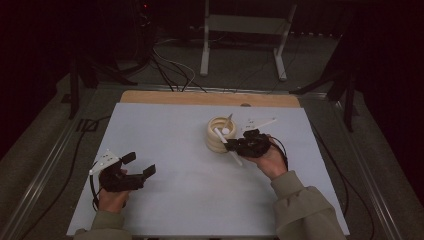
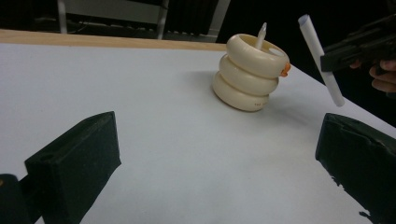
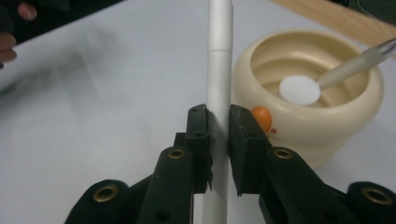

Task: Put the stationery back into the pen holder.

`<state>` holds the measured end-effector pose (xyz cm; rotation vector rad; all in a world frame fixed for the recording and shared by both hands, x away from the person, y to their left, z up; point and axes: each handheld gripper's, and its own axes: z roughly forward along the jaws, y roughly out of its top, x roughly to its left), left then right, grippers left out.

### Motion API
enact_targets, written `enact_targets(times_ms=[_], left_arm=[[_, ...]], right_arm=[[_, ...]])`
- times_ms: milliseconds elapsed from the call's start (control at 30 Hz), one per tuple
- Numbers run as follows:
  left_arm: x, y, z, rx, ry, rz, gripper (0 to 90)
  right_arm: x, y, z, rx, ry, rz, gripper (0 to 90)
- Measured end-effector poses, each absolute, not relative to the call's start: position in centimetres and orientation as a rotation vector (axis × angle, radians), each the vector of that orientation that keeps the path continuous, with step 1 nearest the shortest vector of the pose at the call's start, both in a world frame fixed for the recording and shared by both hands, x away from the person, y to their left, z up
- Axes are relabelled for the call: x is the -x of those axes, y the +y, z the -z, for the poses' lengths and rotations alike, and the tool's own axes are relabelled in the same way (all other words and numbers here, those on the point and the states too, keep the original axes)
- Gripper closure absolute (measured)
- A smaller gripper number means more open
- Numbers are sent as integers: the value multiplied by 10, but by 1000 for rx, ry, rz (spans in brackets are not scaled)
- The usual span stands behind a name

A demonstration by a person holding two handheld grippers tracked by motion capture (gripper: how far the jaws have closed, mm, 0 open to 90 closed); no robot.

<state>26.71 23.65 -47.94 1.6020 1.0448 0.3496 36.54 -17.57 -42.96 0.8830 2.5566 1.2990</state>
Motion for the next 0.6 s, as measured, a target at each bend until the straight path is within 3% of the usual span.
enact_targets(times_ms=[600], left_arm=[[-267,237,480,-1603,1043,-347,3]], right_arm=[[-373,-179,413,-975,2389,-1429,794]])
